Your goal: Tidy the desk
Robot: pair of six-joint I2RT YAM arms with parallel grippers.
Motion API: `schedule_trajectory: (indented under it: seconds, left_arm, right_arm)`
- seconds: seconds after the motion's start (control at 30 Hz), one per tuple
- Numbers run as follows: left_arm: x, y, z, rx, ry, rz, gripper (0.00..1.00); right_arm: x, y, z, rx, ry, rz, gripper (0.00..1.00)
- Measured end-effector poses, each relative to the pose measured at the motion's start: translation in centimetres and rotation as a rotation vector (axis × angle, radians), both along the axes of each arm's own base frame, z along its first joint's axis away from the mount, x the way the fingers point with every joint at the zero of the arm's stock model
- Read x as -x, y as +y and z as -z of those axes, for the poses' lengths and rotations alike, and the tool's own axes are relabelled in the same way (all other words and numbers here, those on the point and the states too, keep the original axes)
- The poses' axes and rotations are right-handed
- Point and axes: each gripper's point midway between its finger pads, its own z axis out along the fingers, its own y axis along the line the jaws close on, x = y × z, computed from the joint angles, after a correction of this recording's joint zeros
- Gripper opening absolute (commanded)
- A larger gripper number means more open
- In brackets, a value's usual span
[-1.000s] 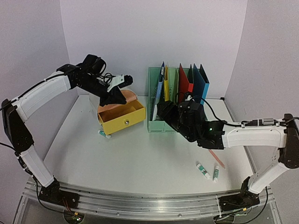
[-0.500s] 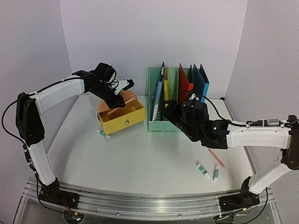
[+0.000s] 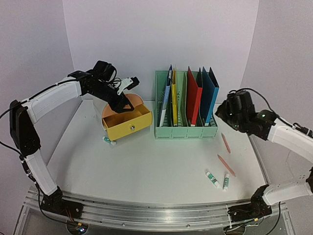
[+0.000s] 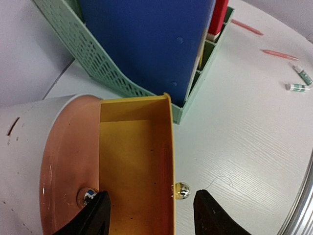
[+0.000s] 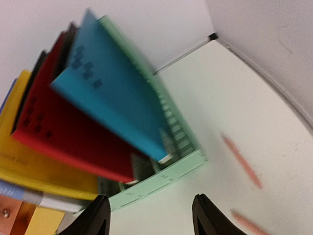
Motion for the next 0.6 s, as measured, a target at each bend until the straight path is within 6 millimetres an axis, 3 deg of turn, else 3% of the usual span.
schedule_trajectory:
  seconds: [0.1, 0.17, 0.2, 0.33, 0.4, 0.5, 0.6]
  left_arm:
    - [1.5, -0.5, -2.1, 0.059, -0.007, 0.065, 0.68]
    - [2.5, -1.0, -3.4, 0.098, -0.006, 0.109, 0.73]
    - [2.9, -1.2, -4.0, 0.115, -0.009, 0.132, 0.75]
    - [4.5, -1.5, -5.7, 0.17, -0.007, 0.189, 0.8]
    - [5.0, -1.5, -6.3, 0.184, -0.01, 0.203, 0.8]
    - [5.6, -1.4, -7.1, 0.198, -0.021, 0.214, 0.8]
    - [6.0, -1.1, -8.0, 0.205, -0.04, 0.22, 0.81]
  right_arm:
    - [-1.8, -7.6, 2.5, 0.032, 0.131, 0.098, 0.66]
    - [-2.8, -11.5, 6.2, 0.076, 0.291, 0.125, 0.74]
    - [-3.2, -12.5, 7.8, 0.09, 0.361, 0.121, 0.76]
    - [-5.1, -12.6, 17.5, 0.179, 0.713, -0.047, 0.77]
    - [-4.9, -12.1, 20.7, 0.211, 0.828, -0.122, 0.74]
    - [-5.2, -11.9, 23.0, 0.253, 0.924, -0.203, 0.67]
    - [-6.0, -12.0, 23.6, 0.26, 0.939, -0.241, 0.53]
